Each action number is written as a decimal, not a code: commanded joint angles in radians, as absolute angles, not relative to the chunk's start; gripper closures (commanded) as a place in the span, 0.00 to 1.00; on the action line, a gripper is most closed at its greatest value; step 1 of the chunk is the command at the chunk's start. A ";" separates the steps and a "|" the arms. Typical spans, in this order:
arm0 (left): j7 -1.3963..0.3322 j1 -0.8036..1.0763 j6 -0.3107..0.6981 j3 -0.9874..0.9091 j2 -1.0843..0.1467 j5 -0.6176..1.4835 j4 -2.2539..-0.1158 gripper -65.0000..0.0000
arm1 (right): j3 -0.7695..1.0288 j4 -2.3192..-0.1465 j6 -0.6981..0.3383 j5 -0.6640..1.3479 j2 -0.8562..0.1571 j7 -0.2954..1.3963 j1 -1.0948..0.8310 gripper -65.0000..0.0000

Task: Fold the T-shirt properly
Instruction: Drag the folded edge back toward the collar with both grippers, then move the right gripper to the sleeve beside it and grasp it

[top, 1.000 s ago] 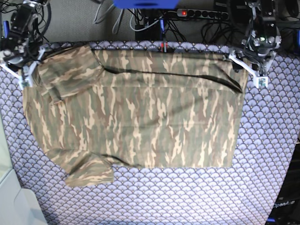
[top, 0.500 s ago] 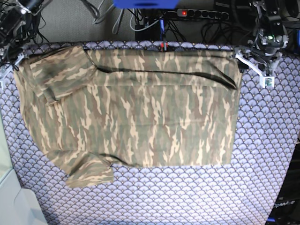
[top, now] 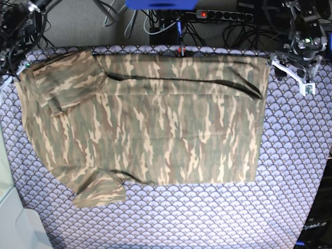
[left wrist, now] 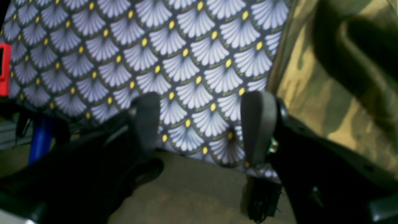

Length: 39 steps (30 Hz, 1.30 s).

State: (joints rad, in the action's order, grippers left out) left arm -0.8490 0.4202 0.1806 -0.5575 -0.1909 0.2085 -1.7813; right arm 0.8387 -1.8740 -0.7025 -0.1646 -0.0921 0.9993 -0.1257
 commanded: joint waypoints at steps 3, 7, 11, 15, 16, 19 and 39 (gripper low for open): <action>-0.832 0.421 0.177 -0.568 -0.203 0.206 -1.801 0.38 | 0.797 -1.934 -0.698 -0.170 -0.094 1.056 -0.122 0.50; -0.832 0.423 0.177 -0.564 -0.202 0.208 -1.802 0.38 | 0.687 -1.934 -0.698 -0.170 -0.082 1.095 -0.140 0.50; -0.832 0.421 0.177 -0.565 -0.202 0.208 -1.802 0.38 | 0.651 -1.933 -0.698 -0.170 -0.064 1.092 -0.134 0.49; -0.832 0.421 0.177 -0.565 -0.202 0.208 -1.802 0.38 | 0.624 -1.890 -0.698 -0.170 -0.064 1.095 -0.124 0.49; -0.832 0.420 0.177 -0.565 -0.202 0.208 -1.802 0.38 | 0.616 -1.871 -0.698 -0.170 -0.064 1.093 -0.113 0.49; -0.832 0.418 0.177 -0.565 -0.202 0.208 -1.802 0.38 | 0.613 -1.813 -0.698 -0.170 -0.067 1.092 -0.085 0.49; -0.834 0.417 0.177 -0.565 -0.200 0.208 -1.802 0.38 | 0.567 -1.721 -0.698 -0.170 -0.094 1.098 -0.025 0.49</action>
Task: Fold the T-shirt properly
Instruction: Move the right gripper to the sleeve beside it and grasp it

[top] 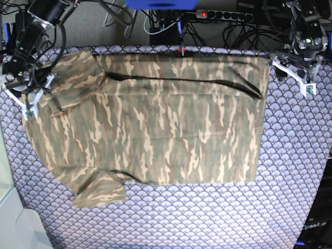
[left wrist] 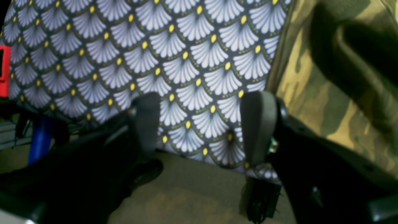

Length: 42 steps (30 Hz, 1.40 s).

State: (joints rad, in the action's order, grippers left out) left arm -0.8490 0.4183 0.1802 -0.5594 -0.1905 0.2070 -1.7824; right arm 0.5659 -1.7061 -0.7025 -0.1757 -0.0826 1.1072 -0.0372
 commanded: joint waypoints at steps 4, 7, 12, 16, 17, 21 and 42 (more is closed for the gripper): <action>-0.834 0.417 0.177 -0.564 -0.197 0.208 -1.802 0.38 | 0.562 -1.721 -0.698 -0.170 -0.093 1.099 -0.028 0.50; -0.834 0.417 0.177 -0.562 -0.197 0.208 -1.802 0.38 | 0.561 -1.721 -0.698 -0.168 -0.091 1.099 -0.027 0.50; -0.839 0.401 0.177 -0.564 -0.196 0.208 -1.802 0.38 | 0.561 -1.721 -0.698 -0.168 -0.091 1.099 -0.025 0.50; -0.840 0.397 0.177 -0.565 -0.196 0.208 -1.801 0.38 | 0.559 -1.704 -0.698 -0.114 -0.094 1.099 -0.027 0.50; -0.840 0.397 0.177 -0.565 -0.196 0.208 -1.801 0.38 | 0.559 -1.692 -0.698 -0.093 -0.097 1.099 -0.030 0.50; -0.840 0.397 0.177 -0.565 -0.196 0.208 -1.801 0.38 | 0.559 -1.639 -0.698 -0.061 -0.110 1.099 -0.031 0.50; -0.842 0.381 0.177 -0.565 -0.196 0.208 -1.801 0.38 | 0.476 -1.641 -0.698 -0.061 -0.111 1.116 -0.002 1.00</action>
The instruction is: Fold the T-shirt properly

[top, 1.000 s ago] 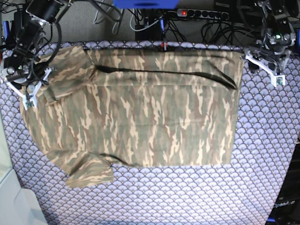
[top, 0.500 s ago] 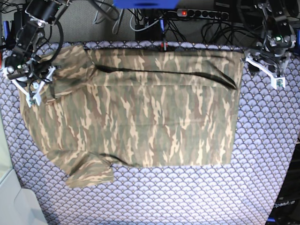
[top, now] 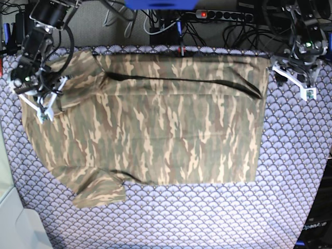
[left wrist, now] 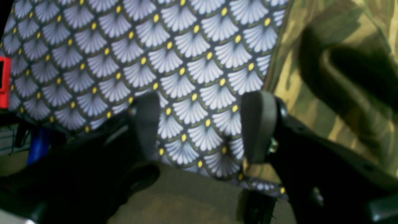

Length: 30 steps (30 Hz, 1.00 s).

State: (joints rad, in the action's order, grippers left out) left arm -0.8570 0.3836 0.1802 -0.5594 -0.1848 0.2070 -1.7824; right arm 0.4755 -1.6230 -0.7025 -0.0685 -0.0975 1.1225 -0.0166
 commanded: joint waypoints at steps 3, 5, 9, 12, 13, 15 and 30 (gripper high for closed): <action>-0.842 0.381 0.177 -0.565 -0.196 0.208 -1.801 0.38 | 0.476 -1.643 -0.698 -0.062 -0.111 1.141 0.039 1.00; -0.842 0.381 0.177 -0.565 -0.196 0.208 -1.801 0.38 | 0.476 -1.643 -0.698 -0.062 -0.113 1.167 0.074 1.00; -0.842 0.381 0.177 -0.565 -0.196 0.206 -1.801 0.38 | 0.475 -1.641 -0.698 -0.065 -0.120 1.208 0.145 1.00; -0.842 0.381 0.177 -0.567 -0.196 0.206 -1.801 0.38 | 0.470 -1.639 -0.698 -0.065 -0.122 1.233 0.191 1.00; -0.842 0.381 0.177 -0.567 -0.196 0.206 -1.801 0.38 | 0.461 -1.639 -0.698 -0.067 -0.124 1.241 0.208 1.00; -0.842 0.381 0.177 -0.567 -0.196 0.206 -1.801 0.38 | 0.432 -1.639 -0.698 -0.067 -0.125 1.259 0.236 1.00; -0.843 0.387 0.177 -0.567 -0.197 0.206 -1.802 0.38 | 0.285 -1.632 -0.698 -0.068 -0.094 1.260 0.332 1.00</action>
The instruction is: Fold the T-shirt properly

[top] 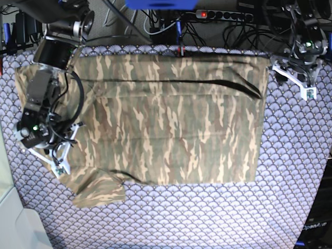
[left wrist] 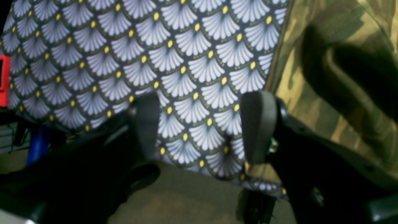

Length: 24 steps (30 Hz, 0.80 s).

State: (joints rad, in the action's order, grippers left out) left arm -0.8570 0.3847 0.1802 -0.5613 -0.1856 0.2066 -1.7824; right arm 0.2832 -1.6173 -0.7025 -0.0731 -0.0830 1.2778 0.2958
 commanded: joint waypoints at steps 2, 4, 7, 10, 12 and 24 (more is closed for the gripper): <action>-0.843 0.389 0.177 -0.567 -0.197 0.206 -1.814 0.38 | 0.285 -1.607 -0.698 -0.068 -0.099 1.260 0.355 1.00; -0.843 0.390 0.177 -0.567 -0.196 0.206 -1.836 0.38 | 0.288 -1.560 -0.698 -0.068 -0.108 1.260 0.394 1.00; -0.843 0.390 0.177 -0.567 -0.196 0.206 -1.859 0.38 | 0.289 -1.486 -0.698 -0.068 -0.119 1.257 0.443 1.00; -0.843 0.392 0.177 -0.567 -0.196 0.205 -1.865 0.38 | 0.291 -1.438 -0.698 -0.068 -0.119 1.241 0.475 1.00; -0.843 0.404 0.177 -0.567 -0.196 0.203 -1.865 0.38 | 0.286 -1.414 -0.698 -0.068 -0.119 1.241 0.483 1.00; -0.843 0.427 0.177 -0.568 -0.196 0.206 -1.867 0.38 | 0.289 -1.337 -0.698 -0.067 -0.120 1.247 0.472 0.76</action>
